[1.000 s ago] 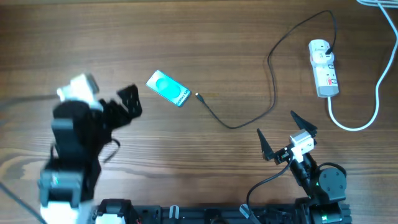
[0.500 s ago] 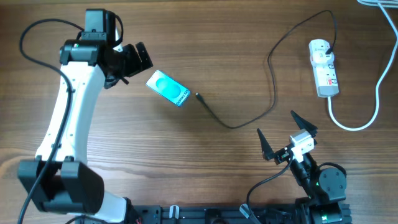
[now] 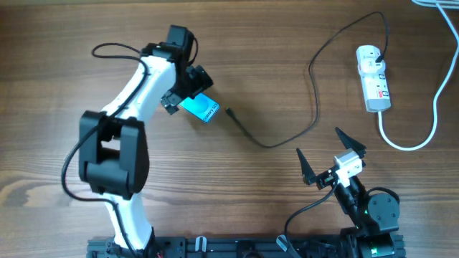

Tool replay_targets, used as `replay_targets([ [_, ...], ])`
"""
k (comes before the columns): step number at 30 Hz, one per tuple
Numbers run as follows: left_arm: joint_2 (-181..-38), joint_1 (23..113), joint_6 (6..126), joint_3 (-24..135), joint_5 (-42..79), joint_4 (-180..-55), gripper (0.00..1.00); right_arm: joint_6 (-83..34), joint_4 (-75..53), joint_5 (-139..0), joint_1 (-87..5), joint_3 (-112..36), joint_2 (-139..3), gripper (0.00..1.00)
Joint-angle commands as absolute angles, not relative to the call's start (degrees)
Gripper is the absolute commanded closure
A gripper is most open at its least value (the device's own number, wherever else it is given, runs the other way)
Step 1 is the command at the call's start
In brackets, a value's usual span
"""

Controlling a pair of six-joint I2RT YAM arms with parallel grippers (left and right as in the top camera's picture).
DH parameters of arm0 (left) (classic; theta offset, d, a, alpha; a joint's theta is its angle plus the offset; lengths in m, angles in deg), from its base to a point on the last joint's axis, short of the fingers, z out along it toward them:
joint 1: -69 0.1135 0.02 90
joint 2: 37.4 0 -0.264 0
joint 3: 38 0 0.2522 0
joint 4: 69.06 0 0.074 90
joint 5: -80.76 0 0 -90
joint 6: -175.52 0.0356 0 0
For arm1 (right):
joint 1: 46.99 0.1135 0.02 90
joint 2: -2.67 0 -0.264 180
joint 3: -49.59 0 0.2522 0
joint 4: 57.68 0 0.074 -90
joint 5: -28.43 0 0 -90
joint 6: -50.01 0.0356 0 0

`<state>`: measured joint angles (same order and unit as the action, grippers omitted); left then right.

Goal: Plug charger to phone and switch on socket
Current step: 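Move the left gripper over the blue phone and lower onto it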

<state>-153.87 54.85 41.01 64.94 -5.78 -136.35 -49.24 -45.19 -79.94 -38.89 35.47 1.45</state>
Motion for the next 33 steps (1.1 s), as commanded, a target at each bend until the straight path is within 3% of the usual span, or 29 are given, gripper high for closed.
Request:
replay_targets([
  [1,-156.67,53.45,39.37,65.75,-7.86,-134.39,0.00,-48.96,-45.35,-79.57,-38.76,35.54,1.87,0.00],
  [12,-162.83,53.34,36.83,65.71,-8.88,-131.13,0.00,-48.96,-45.35,-79.57,-38.76,35.54,1.87,0.00],
  [17,-163.05,53.34,36.85,65.71,-8.67,-135.92,0.14,-48.96,-45.35,-79.57,-38.76,35.54,1.87,0.00],
  [21,-163.05,53.34,39.63,65.73,-8.67,-140.29,0.17,-48.96,-45.35,-79.57,-38.76,35.54,1.87,0.00],
  [23,-163.05,53.34,45.05,65.73,-8.67,-143.17,0.17,-48.98,-45.35,-79.57,-38.76,35.54,1.87,0.00],
  [26,-163.05,53.36,50.86,65.73,-8.99,-143.17,0.07,-48.96,-45.35,-79.57,-38.76,35.54,1.87,0.00],
  [33,-163.05,53.40,50.80,65.73,-16.88,-134.08,0.05,-48.98,-45.35,-79.57,-38.76,35.54,1.87,0.00],
])
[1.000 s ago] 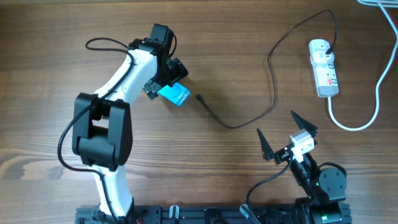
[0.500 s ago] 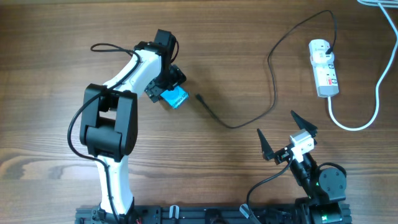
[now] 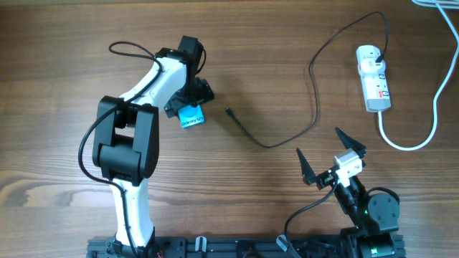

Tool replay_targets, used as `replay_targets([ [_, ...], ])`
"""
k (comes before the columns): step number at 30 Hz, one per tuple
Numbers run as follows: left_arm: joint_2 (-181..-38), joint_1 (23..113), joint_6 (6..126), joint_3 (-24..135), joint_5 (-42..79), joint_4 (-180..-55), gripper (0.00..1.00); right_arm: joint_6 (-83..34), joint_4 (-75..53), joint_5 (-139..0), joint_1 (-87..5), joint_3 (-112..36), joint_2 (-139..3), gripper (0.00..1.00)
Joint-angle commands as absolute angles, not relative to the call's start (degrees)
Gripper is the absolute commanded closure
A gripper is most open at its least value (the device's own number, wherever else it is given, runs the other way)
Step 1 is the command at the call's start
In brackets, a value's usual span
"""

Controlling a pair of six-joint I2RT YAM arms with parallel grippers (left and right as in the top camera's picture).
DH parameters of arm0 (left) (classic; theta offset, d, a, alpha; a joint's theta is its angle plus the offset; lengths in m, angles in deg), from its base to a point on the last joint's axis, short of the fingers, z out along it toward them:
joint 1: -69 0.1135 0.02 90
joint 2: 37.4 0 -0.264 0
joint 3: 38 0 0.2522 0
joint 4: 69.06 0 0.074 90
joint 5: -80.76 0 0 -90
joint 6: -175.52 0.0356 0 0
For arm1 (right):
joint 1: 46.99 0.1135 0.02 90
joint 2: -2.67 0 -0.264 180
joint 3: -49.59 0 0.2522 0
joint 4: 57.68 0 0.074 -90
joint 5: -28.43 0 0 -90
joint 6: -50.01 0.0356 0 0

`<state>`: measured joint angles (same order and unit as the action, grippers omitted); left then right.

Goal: Plug charger to phone and switch on socket
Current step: 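Move the left gripper over the blue phone and lower onto it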

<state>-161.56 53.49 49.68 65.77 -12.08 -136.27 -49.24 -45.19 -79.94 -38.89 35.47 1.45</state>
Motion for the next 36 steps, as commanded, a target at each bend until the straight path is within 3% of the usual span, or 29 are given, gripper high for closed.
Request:
replay_targets([
  [1,-163.05,53.40,50.78,65.73,-16.86,-133.25,0.05,-48.98,-45.35,-79.57,-38.76,35.54,1.87,0.00],
  [4,-163.05,53.47,50.78,65.73,-16.84,-131.90,0.11,-48.98,-45.35,-79.57,-38.76,35.54,1.87,0.00],
  [11,-163.05,52.59,50.75,65.71,-16.38,-133.99,0.12,-48.98,-45.35,-79.57,-38.76,35.54,1.87,0.00],
  [13,-163.05,52.59,50.75,65.71,-16.38,-133.80,0.21,-48.98,-45.35,-79.57,-38.76,35.54,1.87,0.00],
  [22,-163.05,50.63,50.82,65.71,-13.34,-136.68,0.37,-48.98,-45.35,-79.57,-38.76,35.54,1.87,0.00],
  [31,-163.05,47.48,50.58,65.71,-13.39,-139.87,0.32,-48.98,-45.35,-79.57,-38.76,35.54,1.87,0.00],
  [35,-163.05,47.63,50.58,65.71,-13.43,-138.30,0.09,-48.98,-45.35,-79.57,-38.76,35.54,1.87,0.00],
  [36,-163.05,47.68,50.58,65.71,-13.65,-137.75,0.08,-48.96,-45.35,-79.57,-38.76,35.54,1.87,0.00],
])
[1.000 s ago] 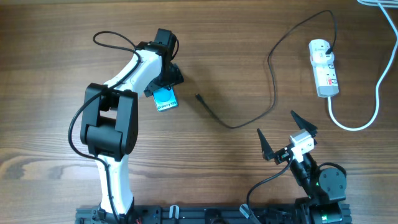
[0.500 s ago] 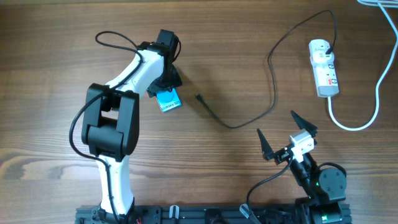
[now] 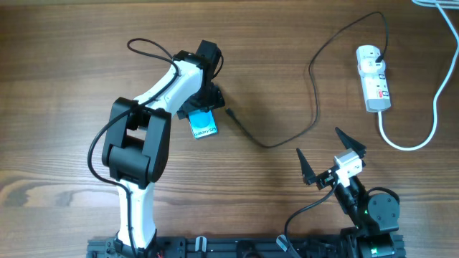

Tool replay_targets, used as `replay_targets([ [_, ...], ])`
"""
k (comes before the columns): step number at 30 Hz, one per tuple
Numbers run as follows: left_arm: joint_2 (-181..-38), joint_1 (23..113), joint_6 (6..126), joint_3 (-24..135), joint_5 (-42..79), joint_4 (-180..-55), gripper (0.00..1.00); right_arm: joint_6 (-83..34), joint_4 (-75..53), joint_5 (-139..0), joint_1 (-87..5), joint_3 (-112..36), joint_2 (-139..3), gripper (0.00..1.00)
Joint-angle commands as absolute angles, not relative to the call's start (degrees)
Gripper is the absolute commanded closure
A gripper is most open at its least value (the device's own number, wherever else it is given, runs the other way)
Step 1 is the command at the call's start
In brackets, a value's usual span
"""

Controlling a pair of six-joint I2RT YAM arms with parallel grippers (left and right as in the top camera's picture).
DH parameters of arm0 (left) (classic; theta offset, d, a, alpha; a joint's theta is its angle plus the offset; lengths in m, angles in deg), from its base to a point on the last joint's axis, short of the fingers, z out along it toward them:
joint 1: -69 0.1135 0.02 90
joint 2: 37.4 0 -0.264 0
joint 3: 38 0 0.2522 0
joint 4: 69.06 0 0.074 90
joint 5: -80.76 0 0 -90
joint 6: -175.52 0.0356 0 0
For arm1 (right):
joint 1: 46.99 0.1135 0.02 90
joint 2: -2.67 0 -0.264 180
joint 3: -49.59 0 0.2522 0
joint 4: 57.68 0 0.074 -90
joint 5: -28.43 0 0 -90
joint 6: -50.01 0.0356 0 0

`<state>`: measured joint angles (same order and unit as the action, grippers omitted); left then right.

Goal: Plug charger to phone and switch on socket
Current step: 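Move the left gripper over the blue phone and lower onto it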

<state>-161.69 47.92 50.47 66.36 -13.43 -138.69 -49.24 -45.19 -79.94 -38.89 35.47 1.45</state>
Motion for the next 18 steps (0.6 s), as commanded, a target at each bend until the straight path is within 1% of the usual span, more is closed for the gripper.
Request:
replay_targets([
  [1,-163.05,47.70,50.56,65.71,-14.15,-136.97,0.04,-48.98,-45.35,-79.57,-38.76,35.54,1.87,0.00],
  [2,-163.05,47.74,50.58,65.71,-14.28,-136.60,0.00,-48.96,-45.35,-79.57,-38.76,35.54,1.87,0.00],
  [11,-163.05,49.69,50.60,65.71,-14.13,-136.22,0.02,-48.96,-45.35,-79.59,-38.76,35.54,1.87,0.00],
  [13,-163.05,50.95,50.86,65.71,-10.87,-136.22,0.02,-48.98,-45.35,-79.57,-38.76,35.54,1.87,0.00],
  [15,-163.05,51.79,50.86,65.71,-8.16,-136.20,0.05,-48.98,-45.35,-79.57,-38.76,35.54,1.87,0.00],
  [16,-163.05,51.81,50.84,65.71,-8.21,-136.20,0.10,-48.94,-45.35,-79.57,-38.76,35.54,1.87,0.00],
  [18,-163.05,51.74,50.84,65.71,-8.21,-136.20,0.14,-48.96,-45.35,-79.57,-38.76,35.54,1.87,0.00],
])
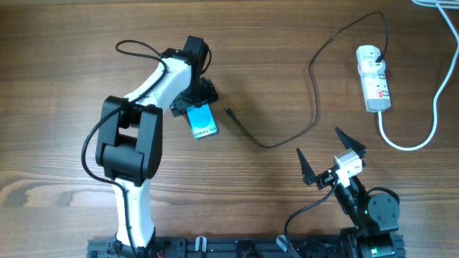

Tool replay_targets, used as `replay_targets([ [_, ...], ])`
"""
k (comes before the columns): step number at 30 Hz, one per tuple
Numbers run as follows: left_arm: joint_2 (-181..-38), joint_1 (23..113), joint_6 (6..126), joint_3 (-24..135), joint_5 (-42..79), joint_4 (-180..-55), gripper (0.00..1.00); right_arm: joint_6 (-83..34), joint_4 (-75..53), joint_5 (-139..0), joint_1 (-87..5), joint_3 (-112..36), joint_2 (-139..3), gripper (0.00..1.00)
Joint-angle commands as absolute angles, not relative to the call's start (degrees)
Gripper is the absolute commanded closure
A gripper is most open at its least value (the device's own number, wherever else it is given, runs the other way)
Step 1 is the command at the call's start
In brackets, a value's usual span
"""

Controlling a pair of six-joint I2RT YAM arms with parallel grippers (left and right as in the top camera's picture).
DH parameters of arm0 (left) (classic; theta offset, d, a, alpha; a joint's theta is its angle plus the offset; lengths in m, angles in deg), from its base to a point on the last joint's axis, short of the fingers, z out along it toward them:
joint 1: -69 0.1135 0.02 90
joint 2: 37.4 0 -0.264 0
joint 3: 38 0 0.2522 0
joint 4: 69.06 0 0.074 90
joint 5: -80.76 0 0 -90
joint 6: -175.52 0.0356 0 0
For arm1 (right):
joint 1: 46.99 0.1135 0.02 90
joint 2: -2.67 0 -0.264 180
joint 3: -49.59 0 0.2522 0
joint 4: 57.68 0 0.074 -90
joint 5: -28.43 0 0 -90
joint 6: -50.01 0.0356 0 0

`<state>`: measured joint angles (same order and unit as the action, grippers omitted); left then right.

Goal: Plug charger to phone and switch on socket
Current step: 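Move the left gripper over the blue phone and lower onto it, then close the left gripper on the phone's top edge and lift it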

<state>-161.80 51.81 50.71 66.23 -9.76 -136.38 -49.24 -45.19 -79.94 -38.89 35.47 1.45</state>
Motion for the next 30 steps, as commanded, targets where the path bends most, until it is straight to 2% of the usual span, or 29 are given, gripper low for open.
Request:
replay_targets([
  [1,-163.05,51.72,50.84,65.71,-8.21,-136.20,0.15,-48.96,-45.35,-79.57,-38.76,35.54,1.87,0.00],
  [8,-163.05,51.19,50.80,65.71,-8.21,-137.25,0.17,-48.98,-45.35,-79.57,-38.76,35.54,1.87,0.00],
  [10,-163.05,51.11,50.82,65.71,-8.21,-137.60,0.23,-48.98,-45.35,-79.57,-38.76,35.54,1.87,0.00],
  [11,-163.05,51.11,50.82,65.71,-8.18,-137.93,0.30,-48.98,-45.35,-79.57,-38.76,35.54,1.87,0.00],
  [12,-163.05,51.11,50.82,65.71,-8.18,-138.17,0.31,-48.96,-45.35,-79.57,-38.76,35.54,1.87,0.00],
  [15,-163.05,51.09,50.84,65.71,-8.18,-139.17,0.31,-48.98,-45.35,-79.59,-38.76,35.54,1.87,0.00],
  [20,-163.05,51.11,50.82,65.71,-8.18,-140.11,0.21,-48.96,-45.35,-79.57,-38.76,35.54,1.87,0.00],
  [25,-163.05,51.11,50.82,65.71,-8.18,-141.62,0.18,-48.98,-45.35,-79.57,-38.76,35.54,1.87,0.00],
  [30,-163.05,51.04,50.80,65.71,-8.21,-141.10,0.26,-48.98,-45.35,-79.57,-38.76,35.54,1.87,0.00],
])
